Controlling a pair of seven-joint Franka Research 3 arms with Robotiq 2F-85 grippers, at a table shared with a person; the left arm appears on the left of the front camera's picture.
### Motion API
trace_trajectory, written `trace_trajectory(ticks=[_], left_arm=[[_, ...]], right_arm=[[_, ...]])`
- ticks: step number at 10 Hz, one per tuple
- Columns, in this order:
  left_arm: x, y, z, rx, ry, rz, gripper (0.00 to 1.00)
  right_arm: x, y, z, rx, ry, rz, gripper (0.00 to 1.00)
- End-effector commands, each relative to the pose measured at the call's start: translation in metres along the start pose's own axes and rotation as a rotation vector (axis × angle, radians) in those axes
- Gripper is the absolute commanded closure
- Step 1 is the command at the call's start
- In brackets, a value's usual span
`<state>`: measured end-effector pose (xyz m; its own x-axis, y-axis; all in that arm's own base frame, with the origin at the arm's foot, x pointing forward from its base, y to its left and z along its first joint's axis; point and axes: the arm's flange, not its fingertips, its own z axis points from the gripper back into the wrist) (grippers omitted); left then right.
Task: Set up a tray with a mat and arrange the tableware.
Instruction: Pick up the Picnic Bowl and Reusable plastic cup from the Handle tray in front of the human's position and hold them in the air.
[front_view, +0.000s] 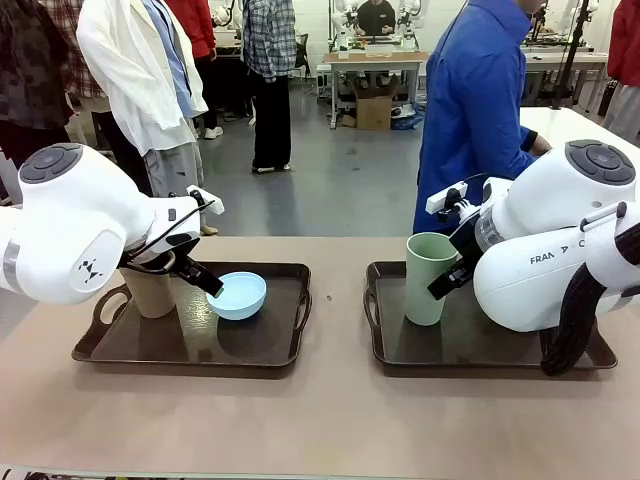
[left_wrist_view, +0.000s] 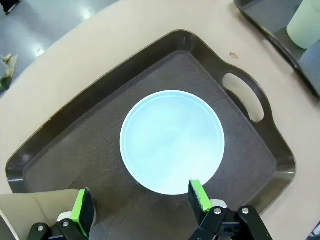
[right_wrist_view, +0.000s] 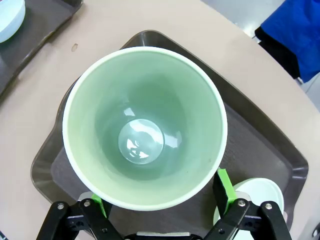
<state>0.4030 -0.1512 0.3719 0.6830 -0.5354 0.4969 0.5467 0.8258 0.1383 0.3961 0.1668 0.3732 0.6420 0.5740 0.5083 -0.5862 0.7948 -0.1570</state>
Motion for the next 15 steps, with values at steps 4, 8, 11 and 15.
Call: trace_trajectory(ticks=[4,8,11,15], left_arm=[[0.000,0.000,0.000,0.000,0.000,0.001,0.00],[-0.014,-0.014,0.038,0.017,0.084,-0.084,0.00],[-0.030,-0.036,0.082,-0.048,0.221,-0.131,0.00],[-0.014,-0.014,0.146,-0.040,0.104,0.384,0.00]], right_arm=[[0.000,0.000,0.000,0.000,-0.001,0.000,0.00],[-0.006,0.002,0.034,-0.054,0.140,-0.120,0.00],[-0.037,0.015,0.103,-0.095,0.267,-0.229,0.00],[-0.064,0.013,0.143,-0.057,0.185,-0.263,0.00]])
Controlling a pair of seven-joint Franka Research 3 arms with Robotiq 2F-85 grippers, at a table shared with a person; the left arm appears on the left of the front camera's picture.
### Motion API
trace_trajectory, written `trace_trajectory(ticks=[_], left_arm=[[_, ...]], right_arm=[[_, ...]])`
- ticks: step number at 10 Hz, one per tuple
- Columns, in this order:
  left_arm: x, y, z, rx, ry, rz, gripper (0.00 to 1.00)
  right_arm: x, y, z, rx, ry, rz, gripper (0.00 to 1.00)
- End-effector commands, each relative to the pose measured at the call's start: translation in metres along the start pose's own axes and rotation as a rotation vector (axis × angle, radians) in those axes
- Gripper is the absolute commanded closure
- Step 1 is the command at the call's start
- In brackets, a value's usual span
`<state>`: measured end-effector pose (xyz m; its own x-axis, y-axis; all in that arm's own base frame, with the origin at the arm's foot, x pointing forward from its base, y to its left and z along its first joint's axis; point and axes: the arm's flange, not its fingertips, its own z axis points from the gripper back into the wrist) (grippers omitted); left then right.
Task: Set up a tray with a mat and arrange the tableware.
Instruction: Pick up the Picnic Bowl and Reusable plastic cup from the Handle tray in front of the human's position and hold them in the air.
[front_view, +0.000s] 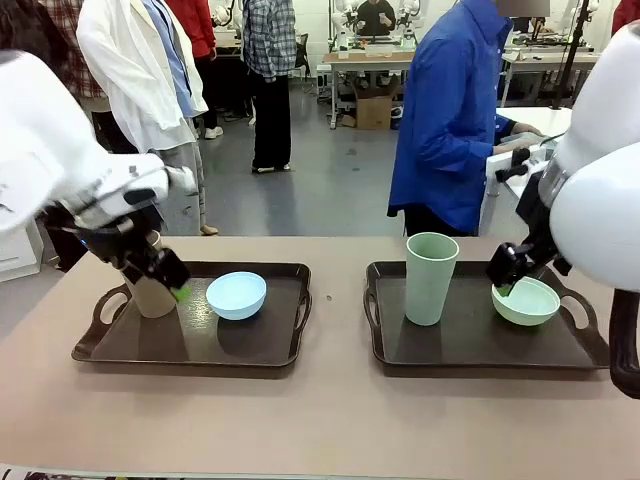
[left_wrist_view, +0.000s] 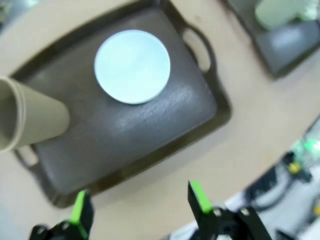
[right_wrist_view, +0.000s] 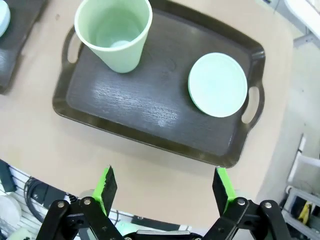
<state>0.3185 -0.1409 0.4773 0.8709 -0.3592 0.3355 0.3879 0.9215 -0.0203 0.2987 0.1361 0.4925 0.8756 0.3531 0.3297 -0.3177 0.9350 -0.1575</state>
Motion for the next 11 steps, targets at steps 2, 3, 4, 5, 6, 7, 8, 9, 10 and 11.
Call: trace_trajectory(ticks=[2,3,4,5,6,7,8,9,10,11], left_arm=[[-0.015,0.068,0.047,-0.200,-0.269,0.192,0.00],[-0.024,0.088,0.057,-0.290,-0.302,0.215,0.00],[-0.033,0.105,0.069,-0.376,-0.324,0.235,0.00],[-0.040,0.125,0.078,-0.472,-0.346,0.267,0.00],[-0.047,0.148,0.084,-0.570,-0.344,0.316,0.00],[-0.054,0.166,0.083,-0.632,-0.330,0.346,0.00],[-0.057,0.187,0.078,-0.691,-0.306,0.389,0.00],[-0.060,0.208,0.068,-0.772,-0.274,0.408,0.00],[-0.061,0.218,0.058,-0.830,-0.269,0.443,0.00],[-0.054,0.221,0.041,-0.840,-0.213,0.459,0.00]], right_arm=[[-0.045,-0.047,-0.015,0.290,-0.138,-0.081,0.00],[-0.056,-0.069,-0.009,0.379,-0.177,-0.141,0.00],[-0.067,-0.090,-0.007,0.447,-0.205,-0.205,0.00],[-0.078,-0.109,-0.009,0.520,-0.214,-0.249,0.00],[-0.090,-0.129,-0.012,0.636,-0.226,-0.286,0.00],[-0.100,-0.146,-0.019,0.720,-0.226,-0.351,0.00],[-0.109,-0.162,-0.029,0.791,-0.219,-0.420,0.00],[-0.119,-0.175,-0.040,0.843,-0.202,-0.486,0.00],[-0.127,-0.185,-0.053,0.876,-0.159,-0.566,0.00],[-0.135,-0.197,-0.067,0.892,-0.074,-0.584,0.00]])
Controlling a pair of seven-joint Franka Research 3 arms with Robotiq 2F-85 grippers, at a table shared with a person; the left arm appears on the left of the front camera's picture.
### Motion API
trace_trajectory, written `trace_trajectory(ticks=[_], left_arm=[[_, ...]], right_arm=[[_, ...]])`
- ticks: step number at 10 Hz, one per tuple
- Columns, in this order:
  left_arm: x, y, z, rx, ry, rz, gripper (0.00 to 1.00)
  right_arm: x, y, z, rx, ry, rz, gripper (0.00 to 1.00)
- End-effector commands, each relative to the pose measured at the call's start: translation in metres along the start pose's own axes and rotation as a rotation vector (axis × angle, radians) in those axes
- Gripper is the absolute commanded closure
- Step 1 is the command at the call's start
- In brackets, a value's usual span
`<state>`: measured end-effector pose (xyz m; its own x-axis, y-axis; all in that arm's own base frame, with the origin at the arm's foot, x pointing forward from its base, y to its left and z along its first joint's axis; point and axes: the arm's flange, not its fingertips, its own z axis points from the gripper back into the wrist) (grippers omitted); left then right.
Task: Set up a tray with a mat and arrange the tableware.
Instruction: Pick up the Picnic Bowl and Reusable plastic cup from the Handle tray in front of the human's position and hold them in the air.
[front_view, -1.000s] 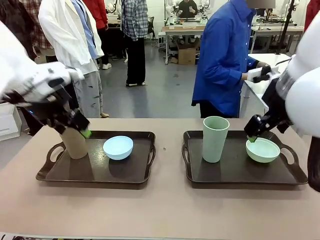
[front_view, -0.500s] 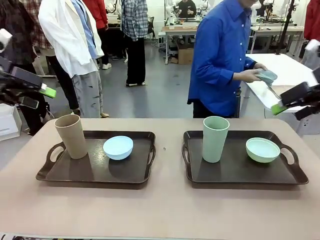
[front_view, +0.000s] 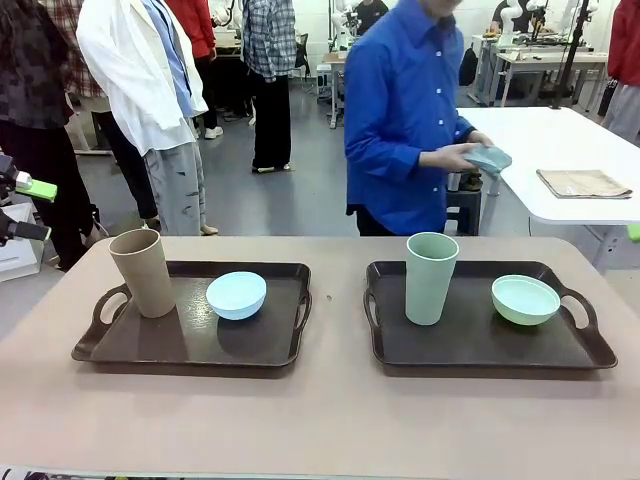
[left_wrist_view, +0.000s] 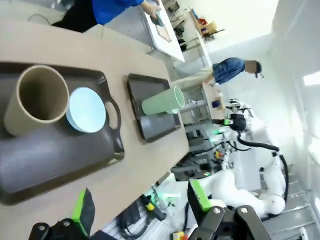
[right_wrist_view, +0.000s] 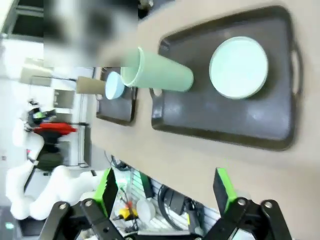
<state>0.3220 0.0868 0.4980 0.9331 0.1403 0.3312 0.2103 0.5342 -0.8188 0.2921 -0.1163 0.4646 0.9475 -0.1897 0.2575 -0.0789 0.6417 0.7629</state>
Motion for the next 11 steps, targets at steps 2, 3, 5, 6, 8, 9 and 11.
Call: trace_trajectory(ticks=[2,3,5,6,8,9,11], left_arm=[[0.019,0.018,-0.015,0.031,0.061,0.085,0.00],[0.016,0.020,-0.021,0.050,0.076,0.096,0.00],[0.015,0.021,-0.020,0.118,0.096,0.111,0.00],[0.015,0.019,-0.021,0.154,0.106,0.112,0.00],[0.010,0.023,-0.012,0.190,0.104,0.114,0.00],[0.005,0.029,-0.011,0.228,0.123,0.122,0.00],[0.005,0.036,-0.013,0.274,0.158,0.135,0.00]], right_arm=[[-0.040,-0.035,-0.032,-0.027,0.056,-0.095,0.00],[-0.040,-0.037,-0.031,-0.044,0.064,-0.121,0.00],[-0.041,-0.037,-0.030,-0.055,0.044,-0.127,0.00],[-0.040,-0.035,-0.029,-0.057,0.034,-0.124,0.00],[-0.040,-0.026,-0.025,-0.056,0.014,-0.095,0.00],[-0.041,-0.019,-0.023,-0.064,0.010,-0.074,0.00],[-0.040,-0.013,-0.022,-0.073,0.006,-0.061,0.00]])
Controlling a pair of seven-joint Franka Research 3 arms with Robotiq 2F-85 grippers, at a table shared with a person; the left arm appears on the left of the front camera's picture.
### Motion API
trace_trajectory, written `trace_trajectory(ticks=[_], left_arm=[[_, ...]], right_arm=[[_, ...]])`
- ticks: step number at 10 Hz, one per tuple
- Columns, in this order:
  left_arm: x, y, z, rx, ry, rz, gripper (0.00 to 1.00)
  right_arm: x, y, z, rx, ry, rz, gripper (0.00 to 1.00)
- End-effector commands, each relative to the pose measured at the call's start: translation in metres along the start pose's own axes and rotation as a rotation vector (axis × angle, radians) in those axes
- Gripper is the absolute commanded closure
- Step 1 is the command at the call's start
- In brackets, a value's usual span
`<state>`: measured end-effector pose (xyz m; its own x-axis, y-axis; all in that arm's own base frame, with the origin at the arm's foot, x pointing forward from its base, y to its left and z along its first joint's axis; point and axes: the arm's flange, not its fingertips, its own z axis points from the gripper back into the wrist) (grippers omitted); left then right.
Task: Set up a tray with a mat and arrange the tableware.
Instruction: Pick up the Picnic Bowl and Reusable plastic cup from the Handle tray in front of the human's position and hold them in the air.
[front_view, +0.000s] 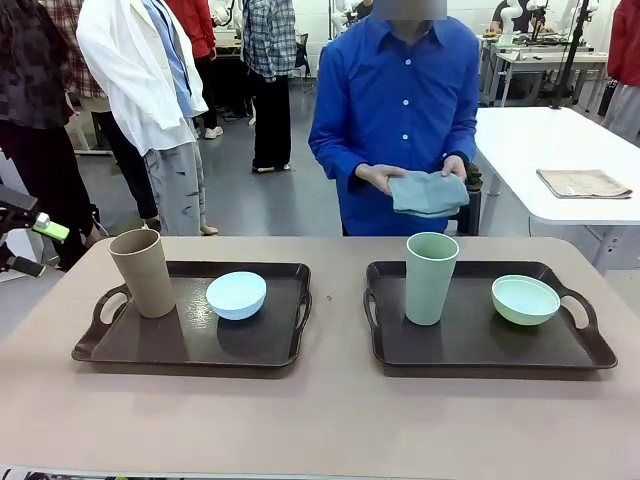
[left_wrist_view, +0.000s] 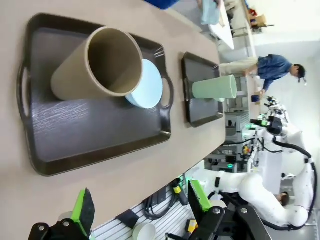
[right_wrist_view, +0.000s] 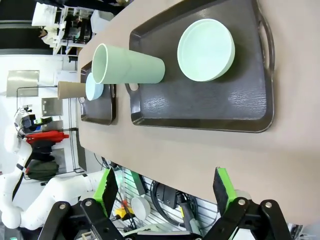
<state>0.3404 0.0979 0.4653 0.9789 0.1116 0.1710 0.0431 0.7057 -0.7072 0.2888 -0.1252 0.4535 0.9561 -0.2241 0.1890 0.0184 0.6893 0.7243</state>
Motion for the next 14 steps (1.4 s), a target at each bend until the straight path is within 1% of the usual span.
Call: trace_trajectory(ticks=[1,3,4,5,14], left_arm=[[-0.003,0.003,-0.001,0.040,0.045,0.021,0.00],[-0.005,0.014,0.000,0.035,0.045,0.027,0.00],[-0.008,0.012,0.000,0.045,0.030,0.008,0.00],[-0.002,0.009,-0.004,0.027,0.031,0.011,0.00],[-0.002,0.009,-0.004,0.027,0.031,0.011,0.00]], right_arm=[[-0.035,0.000,-0.023,0.017,-0.017,0.011,0.00],[-0.035,-0.004,-0.023,0.021,-0.021,0.008,0.00],[-0.035,-0.003,-0.025,0.027,-0.007,0.035,0.00],[-0.001,0.002,0.002,-0.003,-0.007,0.004,0.00],[-0.001,0.002,0.002,-0.003,-0.007,0.004,0.00]])
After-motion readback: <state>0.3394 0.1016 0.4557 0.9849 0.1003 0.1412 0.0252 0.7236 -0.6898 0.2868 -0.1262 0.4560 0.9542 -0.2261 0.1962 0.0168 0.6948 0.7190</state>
